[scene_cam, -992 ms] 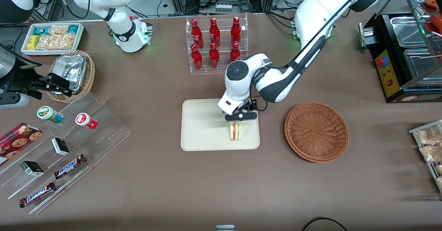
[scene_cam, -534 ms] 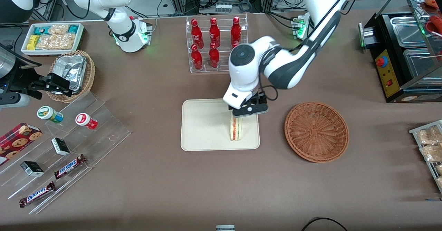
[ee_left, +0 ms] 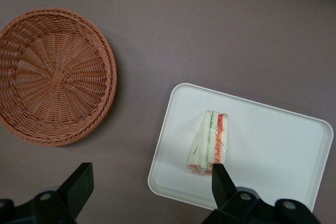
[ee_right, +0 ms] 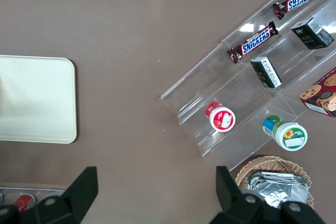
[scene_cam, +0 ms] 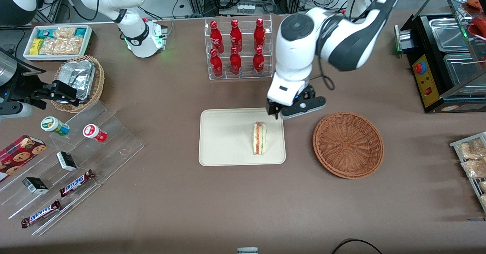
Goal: Place sandwich from basket to tray
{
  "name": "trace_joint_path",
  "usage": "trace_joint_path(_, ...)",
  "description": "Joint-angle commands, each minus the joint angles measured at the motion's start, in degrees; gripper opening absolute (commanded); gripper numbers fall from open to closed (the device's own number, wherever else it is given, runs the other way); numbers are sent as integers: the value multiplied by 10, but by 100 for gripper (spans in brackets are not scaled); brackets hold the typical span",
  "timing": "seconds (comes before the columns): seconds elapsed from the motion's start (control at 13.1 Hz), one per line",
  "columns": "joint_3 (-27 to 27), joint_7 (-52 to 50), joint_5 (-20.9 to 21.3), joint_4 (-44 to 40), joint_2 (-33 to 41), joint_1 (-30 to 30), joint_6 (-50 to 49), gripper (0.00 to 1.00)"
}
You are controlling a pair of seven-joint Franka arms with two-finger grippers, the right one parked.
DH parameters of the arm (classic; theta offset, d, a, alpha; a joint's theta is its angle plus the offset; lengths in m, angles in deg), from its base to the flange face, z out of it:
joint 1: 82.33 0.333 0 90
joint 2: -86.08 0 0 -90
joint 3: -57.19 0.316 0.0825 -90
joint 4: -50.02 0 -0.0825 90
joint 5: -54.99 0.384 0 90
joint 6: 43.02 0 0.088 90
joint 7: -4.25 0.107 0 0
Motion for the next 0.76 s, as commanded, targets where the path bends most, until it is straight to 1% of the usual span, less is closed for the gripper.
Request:
trace_joint_path(0.0, 7, 68, -48, -8, 47, 12, -36, 99)
trace_joint_path(0.31, 68, 171, -106, -9, 90, 22, -77, 99)
trace_joint_path(0.38, 80, 199, -112, -16, 93, 25, -90, 99)
trace_joint_path(0.53, 85, 253, -114, -37, 93, 43, -123, 99)
trace_joint_path(0.69, 110, 310, -125, -55, 93, 51, -147, 99)
